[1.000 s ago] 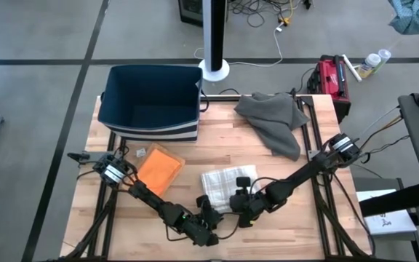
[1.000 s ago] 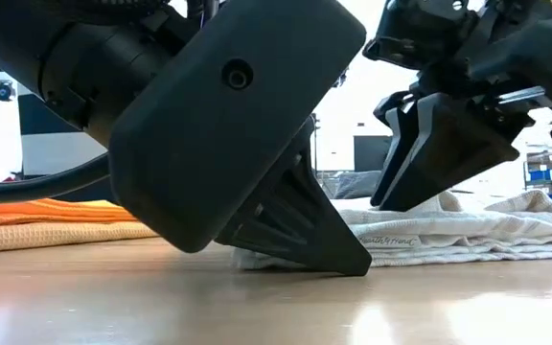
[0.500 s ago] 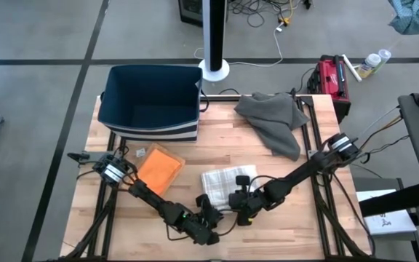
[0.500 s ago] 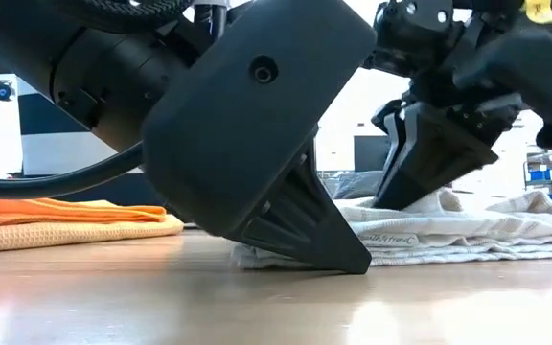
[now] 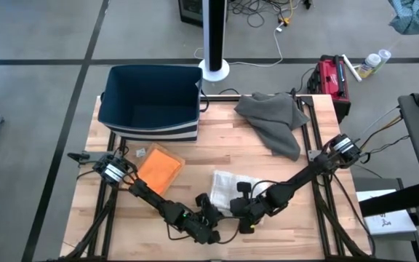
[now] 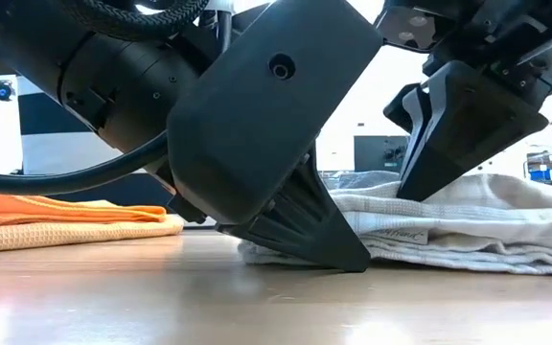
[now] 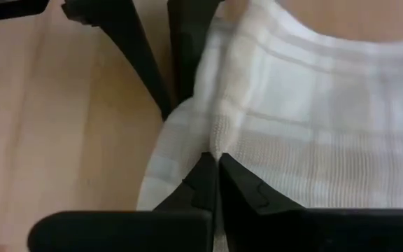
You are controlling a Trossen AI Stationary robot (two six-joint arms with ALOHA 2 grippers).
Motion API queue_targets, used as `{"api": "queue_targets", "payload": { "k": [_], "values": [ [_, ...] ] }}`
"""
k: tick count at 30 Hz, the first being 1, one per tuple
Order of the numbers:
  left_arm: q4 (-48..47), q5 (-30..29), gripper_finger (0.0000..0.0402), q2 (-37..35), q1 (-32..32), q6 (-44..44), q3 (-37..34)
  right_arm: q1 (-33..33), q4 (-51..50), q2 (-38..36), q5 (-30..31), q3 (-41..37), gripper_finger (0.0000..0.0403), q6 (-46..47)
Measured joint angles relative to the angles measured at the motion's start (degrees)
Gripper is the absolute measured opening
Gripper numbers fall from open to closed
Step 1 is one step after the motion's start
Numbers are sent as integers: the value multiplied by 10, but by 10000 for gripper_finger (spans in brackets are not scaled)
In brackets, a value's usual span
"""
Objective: Fold towel
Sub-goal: Fold the white patterned kitchen towel
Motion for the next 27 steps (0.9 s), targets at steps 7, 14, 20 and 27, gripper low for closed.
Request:
{"api": "queue_targets", "payload": {
  "k": [7,14,20,27],
  "values": [
    [-4,10,38,-1,0,0,0,0,-8,-2,0,0,2,37],
    [-11,15,38,-7,0,3,0,15,-7,-2,5,6,24,59],
    [-13,15,38,-7,0,3,0,38,13,5,70,8,101,97],
    [-12,16,39,-7,0,0,0,40,53,36,80,7,176,120]
  ]
}}
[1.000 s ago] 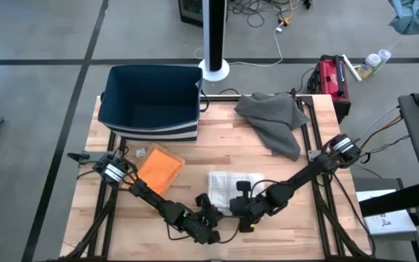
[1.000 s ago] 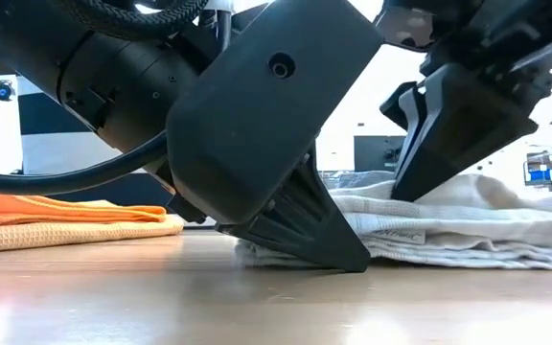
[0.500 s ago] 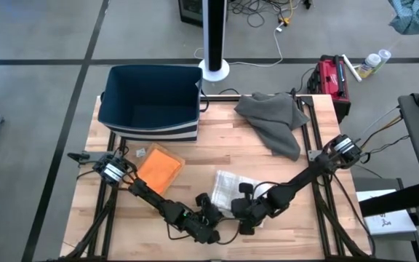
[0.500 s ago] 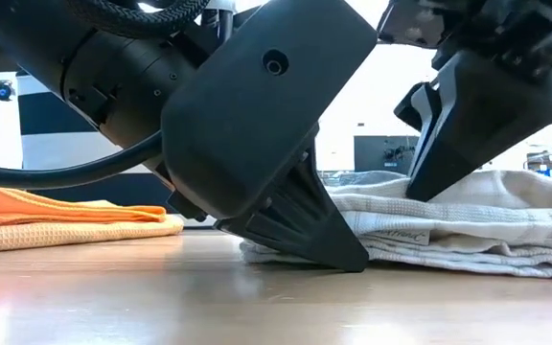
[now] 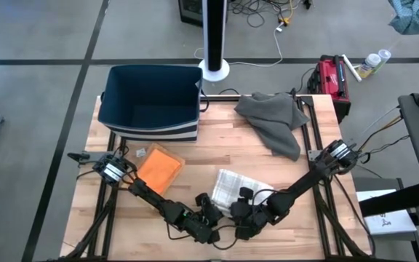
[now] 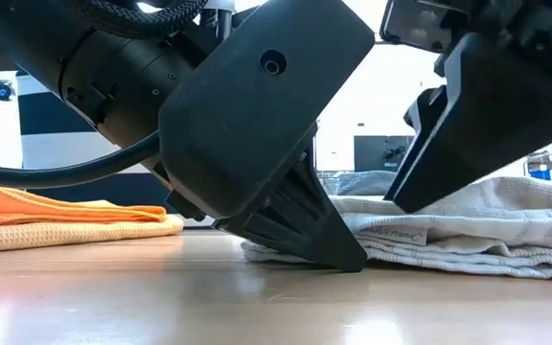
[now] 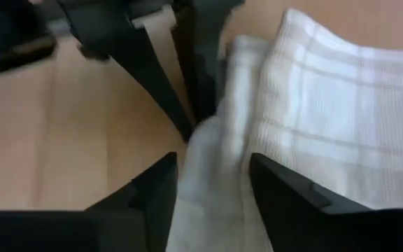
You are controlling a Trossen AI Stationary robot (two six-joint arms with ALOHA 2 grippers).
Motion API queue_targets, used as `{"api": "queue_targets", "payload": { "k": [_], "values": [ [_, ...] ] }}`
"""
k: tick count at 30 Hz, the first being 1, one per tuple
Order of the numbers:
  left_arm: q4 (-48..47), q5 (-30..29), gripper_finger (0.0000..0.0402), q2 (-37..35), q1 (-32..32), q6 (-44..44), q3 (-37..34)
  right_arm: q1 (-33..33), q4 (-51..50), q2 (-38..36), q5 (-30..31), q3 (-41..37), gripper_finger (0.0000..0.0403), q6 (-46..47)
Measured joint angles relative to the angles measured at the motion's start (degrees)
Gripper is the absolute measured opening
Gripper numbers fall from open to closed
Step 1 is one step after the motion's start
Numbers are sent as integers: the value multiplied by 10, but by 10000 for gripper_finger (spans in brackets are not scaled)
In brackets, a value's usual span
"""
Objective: Fold towel
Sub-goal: Fold the white patterned kitchen towel
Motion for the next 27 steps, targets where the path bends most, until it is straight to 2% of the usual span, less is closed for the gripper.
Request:
{"api": "queue_targets", "payload": {
  "k": [2,7,12,17,21,27],
  "values": [
    [0,0,39,0,0,0,0,0,1,0,5,-1,186,0],
    [0,2,39,0,0,-2,0,18,-8,-9,90,3,191,-16],
    [0,3,39,0,0,-2,0,19,-24,-1,79,4,190,0],
    [0,3,39,0,0,-2,0,21,-27,-3,109,3,188,11],
    [0,3,39,0,0,-2,0,22,-24,-4,90,3,189,8],
    [-39,12,39,-19,-7,31,-1,22,-98,-11,116,3,188,61]
  ]
}}
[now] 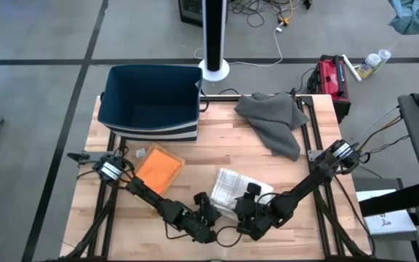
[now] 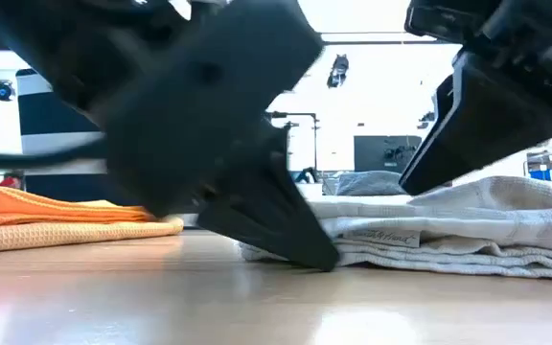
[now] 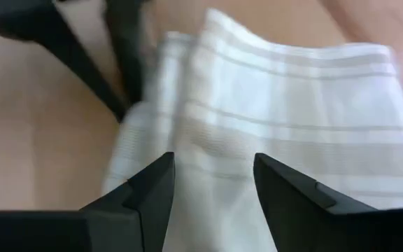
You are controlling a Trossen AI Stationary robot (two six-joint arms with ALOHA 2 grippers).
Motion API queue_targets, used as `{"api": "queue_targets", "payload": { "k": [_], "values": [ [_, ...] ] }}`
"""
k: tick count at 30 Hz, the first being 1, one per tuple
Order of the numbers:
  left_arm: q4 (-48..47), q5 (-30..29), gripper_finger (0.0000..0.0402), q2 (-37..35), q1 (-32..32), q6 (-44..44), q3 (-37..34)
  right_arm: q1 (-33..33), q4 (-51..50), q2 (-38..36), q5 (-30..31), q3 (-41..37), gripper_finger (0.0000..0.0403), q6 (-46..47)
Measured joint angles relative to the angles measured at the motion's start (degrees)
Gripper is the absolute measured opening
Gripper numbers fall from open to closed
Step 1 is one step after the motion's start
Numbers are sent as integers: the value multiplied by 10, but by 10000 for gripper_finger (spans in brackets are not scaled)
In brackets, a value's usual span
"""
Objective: Fold towel
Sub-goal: Fold the white patterned kitchen towel
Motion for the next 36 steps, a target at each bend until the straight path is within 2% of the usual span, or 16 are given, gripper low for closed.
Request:
{"api": "queue_targets", "payload": {
  "k": [4,7,10,14,18,31,36],
  "values": [
    [-17,16,39,-34,-13,23,-2,0,-27,-11,5,0,185,25],
    [59,6,39,-42,-18,61,1,0,-22,-13,4,0,187,25],
    [137,-6,39,-15,-12,105,0,0,-17,-14,4,0,189,23],
    [176,-26,39,20,2,85,0,2,-13,-14,3,0,190,36],
    [174,-64,39,33,6,72,0,4,-8,-13,3,0,190,38],
    [151,-44,39,34,7,73,1,-3,5,-10,-14,-5,174,26],
    [137,-44,38,42,10,55,-2,-11,58,-10,-16,-25,164,-20]
  ]
}}
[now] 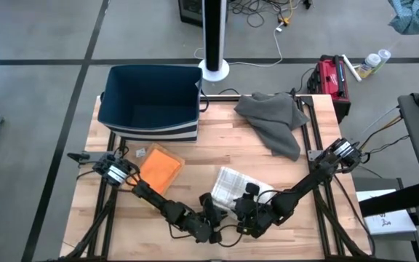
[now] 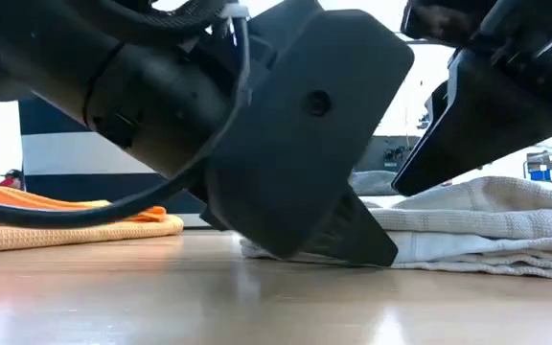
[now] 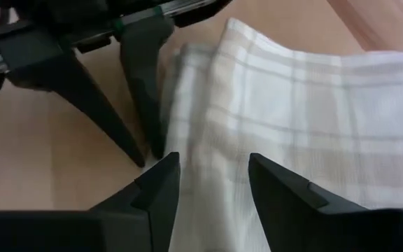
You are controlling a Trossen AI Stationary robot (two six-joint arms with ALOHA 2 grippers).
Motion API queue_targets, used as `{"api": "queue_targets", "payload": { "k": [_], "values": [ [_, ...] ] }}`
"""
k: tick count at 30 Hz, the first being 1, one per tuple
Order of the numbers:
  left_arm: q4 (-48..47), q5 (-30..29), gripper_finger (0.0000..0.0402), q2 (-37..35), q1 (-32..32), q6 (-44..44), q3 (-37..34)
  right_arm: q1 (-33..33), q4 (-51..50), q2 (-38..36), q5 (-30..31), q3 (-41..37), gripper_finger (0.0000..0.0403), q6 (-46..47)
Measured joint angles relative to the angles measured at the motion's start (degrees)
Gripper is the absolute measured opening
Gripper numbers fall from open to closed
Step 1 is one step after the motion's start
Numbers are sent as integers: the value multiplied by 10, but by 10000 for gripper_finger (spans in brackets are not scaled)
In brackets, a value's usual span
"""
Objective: Fold towel
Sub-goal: Fold the white patterned kitchen towel
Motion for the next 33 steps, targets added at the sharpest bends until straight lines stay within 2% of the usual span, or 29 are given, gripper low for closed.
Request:
{"api": "queue_targets", "payload": {
  "k": [12,20,29,33],
  "values": [
    [11,3,38,18,3,-23,2,-28,30,1,-15,-17,158,-74],
    [10,8,38,19,4,-23,2,-32,70,14,-29,-24,158,-87],
    [7,11,39,19,5,-23,2,-32,67,30,-21,-24,154,-78],
    [7,11,39,19,6,-24,1,-32,66,30,-21,-23,131,-78]
  ]
}}
